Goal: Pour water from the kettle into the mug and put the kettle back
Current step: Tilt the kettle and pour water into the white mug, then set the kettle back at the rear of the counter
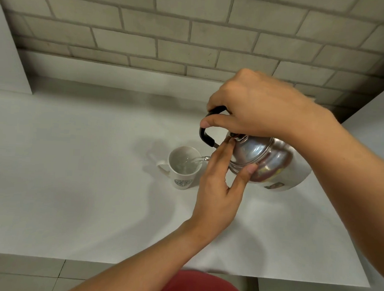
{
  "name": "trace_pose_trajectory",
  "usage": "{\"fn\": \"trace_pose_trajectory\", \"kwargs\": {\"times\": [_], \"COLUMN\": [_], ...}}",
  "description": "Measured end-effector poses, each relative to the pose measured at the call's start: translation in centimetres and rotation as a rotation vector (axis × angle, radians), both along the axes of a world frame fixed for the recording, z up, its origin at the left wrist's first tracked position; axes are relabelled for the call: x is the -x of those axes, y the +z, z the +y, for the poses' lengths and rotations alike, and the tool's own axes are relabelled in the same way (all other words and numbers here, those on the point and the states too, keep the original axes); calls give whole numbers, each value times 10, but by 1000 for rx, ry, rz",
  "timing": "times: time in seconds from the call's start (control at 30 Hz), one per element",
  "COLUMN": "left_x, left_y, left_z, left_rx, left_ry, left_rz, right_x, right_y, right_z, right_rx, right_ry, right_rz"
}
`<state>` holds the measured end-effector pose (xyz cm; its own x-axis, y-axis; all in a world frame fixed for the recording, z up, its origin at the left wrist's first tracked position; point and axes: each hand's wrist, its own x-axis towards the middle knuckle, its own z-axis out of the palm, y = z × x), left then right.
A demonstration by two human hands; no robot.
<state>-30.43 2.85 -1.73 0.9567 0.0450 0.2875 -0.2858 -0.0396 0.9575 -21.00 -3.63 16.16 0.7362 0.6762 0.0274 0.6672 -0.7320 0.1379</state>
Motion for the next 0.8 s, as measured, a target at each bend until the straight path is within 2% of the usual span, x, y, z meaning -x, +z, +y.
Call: {"fn": "trace_pose_trajectory", "kwargs": {"times": [0.13, 0.27, 0.37, 0.6, 0.8], "left_x": [-1, -1, -2, -18, -55], "left_y": [-3, -3, -2, 11, 36], "left_z": [6, 9, 13, 26, 26], "left_rx": [-250, -387, -399, -286, -460], "left_ry": [-33, -52, -48, 103, -66], "left_rz": [26, 1, -55, -106, -132], "right_x": [1, 8, 13, 23, 27], "right_y": [-14, -35, -52, -82, -100], "right_z": [-29, -57, -76, -109, -114], "right_rx": [-209, -428, -601, -915, -1056], "right_ry": [17, 9, -62, -164, -218], "right_rz": [23, -39, -78, -102, -91]}}
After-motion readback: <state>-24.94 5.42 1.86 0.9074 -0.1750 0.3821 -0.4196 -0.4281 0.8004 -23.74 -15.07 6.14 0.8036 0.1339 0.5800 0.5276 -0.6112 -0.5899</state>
